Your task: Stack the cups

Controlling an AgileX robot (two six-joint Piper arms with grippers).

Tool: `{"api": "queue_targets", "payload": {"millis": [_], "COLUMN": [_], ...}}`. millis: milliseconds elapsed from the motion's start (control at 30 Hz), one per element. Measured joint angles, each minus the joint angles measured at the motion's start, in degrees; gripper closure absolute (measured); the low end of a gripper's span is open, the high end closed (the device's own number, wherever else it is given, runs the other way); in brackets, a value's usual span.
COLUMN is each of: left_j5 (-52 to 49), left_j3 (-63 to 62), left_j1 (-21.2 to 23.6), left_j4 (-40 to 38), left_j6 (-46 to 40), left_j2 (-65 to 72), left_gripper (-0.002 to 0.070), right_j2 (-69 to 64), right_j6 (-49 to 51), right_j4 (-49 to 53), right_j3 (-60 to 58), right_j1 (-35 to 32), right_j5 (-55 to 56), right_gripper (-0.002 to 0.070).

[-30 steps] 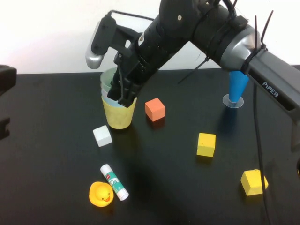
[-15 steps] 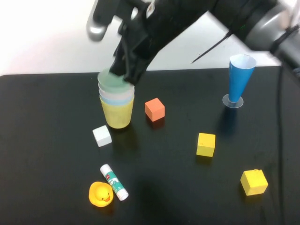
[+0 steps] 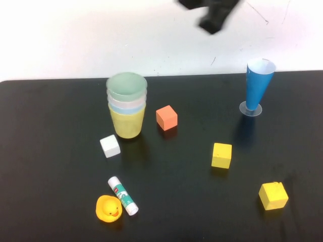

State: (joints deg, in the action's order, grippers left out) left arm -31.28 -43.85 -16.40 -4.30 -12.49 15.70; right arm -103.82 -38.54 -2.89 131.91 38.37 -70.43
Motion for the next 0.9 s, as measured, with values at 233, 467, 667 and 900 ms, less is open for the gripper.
{"api": "queue_targets", "payload": {"millis": [233, 467, 667, 900], "left_j5": [1.3, -2.9, -0.7, 1.5], "left_j3": [11.0, 16.4, 20.6, 24.8], "left_j1": [0.0, 0.0, 0.0, 0.0], "left_j4": [0.2, -0.1, 1.3, 2.8], "left_j6": [3.3, 9.6, 11.1, 11.5], "left_j2": [-14.8, -16.6, -16.6, -16.6], "left_gripper": [0.0673, 0.0673, 0.0673, 0.0673], "right_j2": [14.9, 32.5, 46.1, 56.2], "right_j6": [3.3, 5.3, 7.8, 13.8], "right_j4": [6.5, 6.9, 6.2, 6.0], "right_j3": [-18.5, -47.0, -69.5, -89.2], "right_j1": [0.0, 0.0, 0.0, 0.0], "right_j5": [-0.7, 11.0, 23.4, 34.7], "right_gripper": [0.0669, 0.0671, 0.0671, 0.0671]}}
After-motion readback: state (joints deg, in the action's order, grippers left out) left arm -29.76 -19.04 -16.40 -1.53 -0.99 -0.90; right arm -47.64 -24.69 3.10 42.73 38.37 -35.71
